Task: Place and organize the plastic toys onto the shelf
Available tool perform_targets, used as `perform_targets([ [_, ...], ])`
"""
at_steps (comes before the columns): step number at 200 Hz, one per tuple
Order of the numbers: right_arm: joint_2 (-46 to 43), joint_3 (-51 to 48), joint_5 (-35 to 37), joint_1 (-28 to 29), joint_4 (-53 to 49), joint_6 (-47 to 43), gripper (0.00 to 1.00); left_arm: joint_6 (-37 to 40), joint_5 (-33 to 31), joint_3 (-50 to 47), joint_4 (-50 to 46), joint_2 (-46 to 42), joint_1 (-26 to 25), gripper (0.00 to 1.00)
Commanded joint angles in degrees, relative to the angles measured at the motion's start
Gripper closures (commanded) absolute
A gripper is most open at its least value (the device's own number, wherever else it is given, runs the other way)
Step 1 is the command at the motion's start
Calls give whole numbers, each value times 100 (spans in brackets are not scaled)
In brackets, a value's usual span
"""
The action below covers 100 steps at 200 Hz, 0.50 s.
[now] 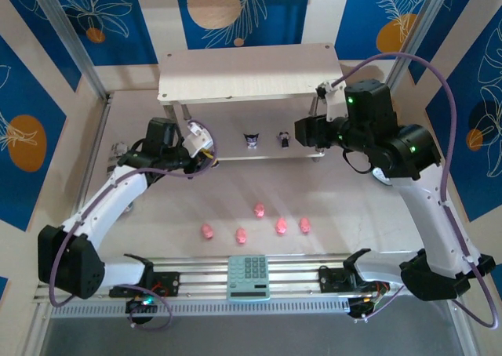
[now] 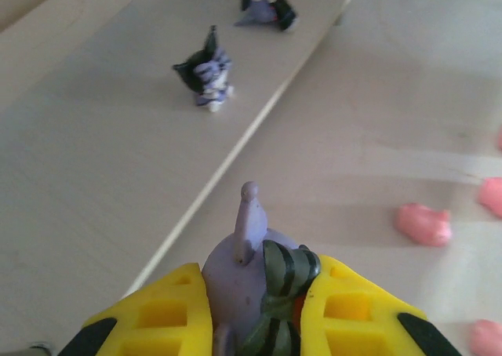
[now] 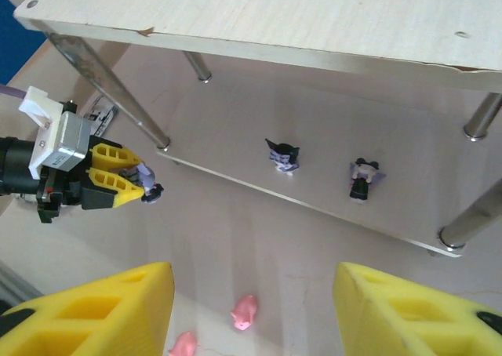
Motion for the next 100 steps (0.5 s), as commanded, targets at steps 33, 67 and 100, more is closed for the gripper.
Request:
perform_targets([
  [33,-533,-566,89,-281,601,167,43,393,-827,348,1362,1121,-127,96],
  [67,-635,-661,142,-353,678,183,43,514,-962,670,1658,1803,-146,98],
  [100,-685,-764,203,-404,682,229,43,563,-1023,756,1939,2075,-154,98],
])
